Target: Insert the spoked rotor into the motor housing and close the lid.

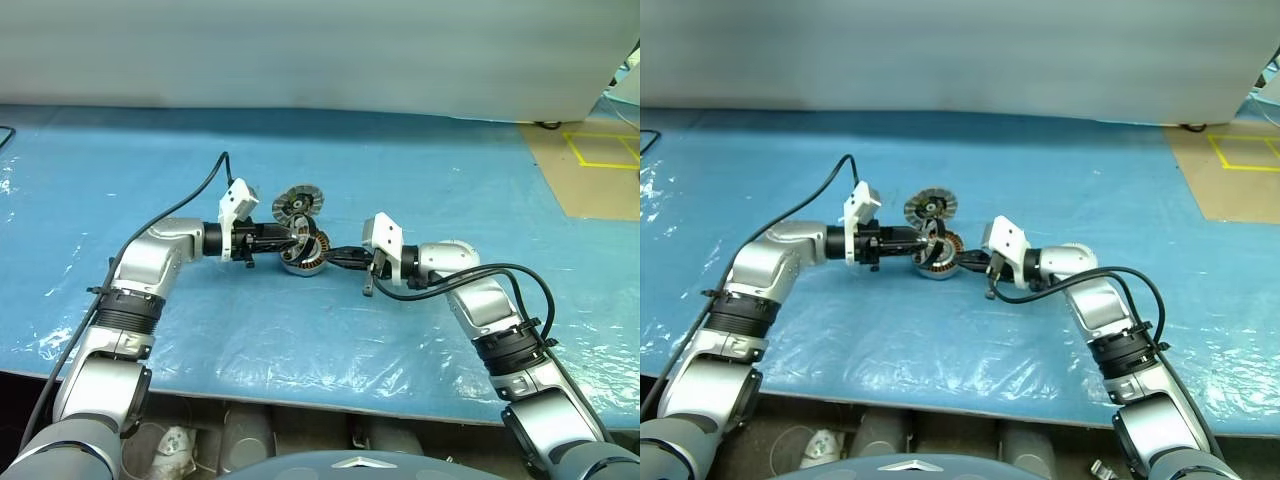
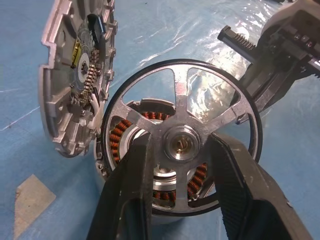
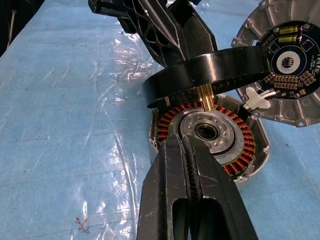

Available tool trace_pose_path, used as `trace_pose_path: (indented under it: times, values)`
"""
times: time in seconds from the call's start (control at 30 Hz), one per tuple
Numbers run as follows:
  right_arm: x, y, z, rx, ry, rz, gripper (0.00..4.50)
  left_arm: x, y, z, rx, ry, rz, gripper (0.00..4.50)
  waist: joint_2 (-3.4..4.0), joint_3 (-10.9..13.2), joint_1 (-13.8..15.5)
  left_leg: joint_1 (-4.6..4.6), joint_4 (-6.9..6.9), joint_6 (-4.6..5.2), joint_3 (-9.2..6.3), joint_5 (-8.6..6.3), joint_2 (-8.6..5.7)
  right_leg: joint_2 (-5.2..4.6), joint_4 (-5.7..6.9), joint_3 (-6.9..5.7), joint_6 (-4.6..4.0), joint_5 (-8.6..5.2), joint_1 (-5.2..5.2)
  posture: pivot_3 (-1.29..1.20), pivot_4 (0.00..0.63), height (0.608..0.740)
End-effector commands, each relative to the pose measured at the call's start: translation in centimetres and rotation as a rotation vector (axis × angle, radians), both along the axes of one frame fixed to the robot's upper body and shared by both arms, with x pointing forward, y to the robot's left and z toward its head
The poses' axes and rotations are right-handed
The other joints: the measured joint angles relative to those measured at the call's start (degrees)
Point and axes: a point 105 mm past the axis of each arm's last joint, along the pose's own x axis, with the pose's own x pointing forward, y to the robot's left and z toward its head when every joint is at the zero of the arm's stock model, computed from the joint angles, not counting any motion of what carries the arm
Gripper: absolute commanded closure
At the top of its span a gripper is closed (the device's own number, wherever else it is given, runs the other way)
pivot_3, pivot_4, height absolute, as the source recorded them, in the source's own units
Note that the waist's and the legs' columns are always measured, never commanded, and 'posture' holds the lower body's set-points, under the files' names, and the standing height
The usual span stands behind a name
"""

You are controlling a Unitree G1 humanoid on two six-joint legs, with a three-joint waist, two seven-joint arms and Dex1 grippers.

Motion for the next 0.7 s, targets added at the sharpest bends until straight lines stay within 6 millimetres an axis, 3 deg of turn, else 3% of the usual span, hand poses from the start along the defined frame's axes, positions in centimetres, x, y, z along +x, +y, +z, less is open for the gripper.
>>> trace_pose_path:
  times: [0.03, 0.3, 0.57, 0.7]
  values:
    - [-0.2, 0.5, 0.9, 0.013, -0.048, 0.023, 4.50, 0.2, -0.1, 0.6, 0.011, -0.047, -0.008, 3.13, 0.00, 0.00, 0.01, 0.00, 0.00, -0.01, 0.00, 0.00, 0.00, 0.00, 0.00, 0.00, 0.00, 0.00, 0.00, 0.00, 0.150, 0.740]
    - [-0.1, 0.5, 1.0, 0.010, -0.059, 0.020, 4.50, 0.3, -0.2, 0.4, 0.025, -0.058, -0.007, 3.13, 0.00, 0.00, 0.01, 0.01, 0.02, -0.01, 0.00, -0.01, 0.00, 0.00, 0.01, 0.00, 0.00, 0.00, 0.01, 0.00, 0.150, 0.740]
    - [0.0, 0.5, 1.0, 0.009, -0.067, 0.017, 4.50, 1.1, -0.1, 0.6, 0.043, -0.096, 0.035, 0.50, 0.00, 0.00, 0.01, 0.00, 0.01, -0.01, 0.00, 0.00, 0.00, 0.00, 0.00, 0.00, 0.00, 0.00, 0.01, 0.00, 0.150, 0.740]
    - [0.0, 0.5, 1.0, 0.010, -0.069, 0.015, 4.50, 1.1, -0.3, 1.5, 0.000, -0.110, 0.031, 0.50, 0.00, 0.00, 0.02, 0.00, 0.01, -0.01, -0.01, -0.01, 0.00, 0.00, 0.01, 0.00, 0.00, 0.00, 0.01, 0.00, 0.150, 0.740]
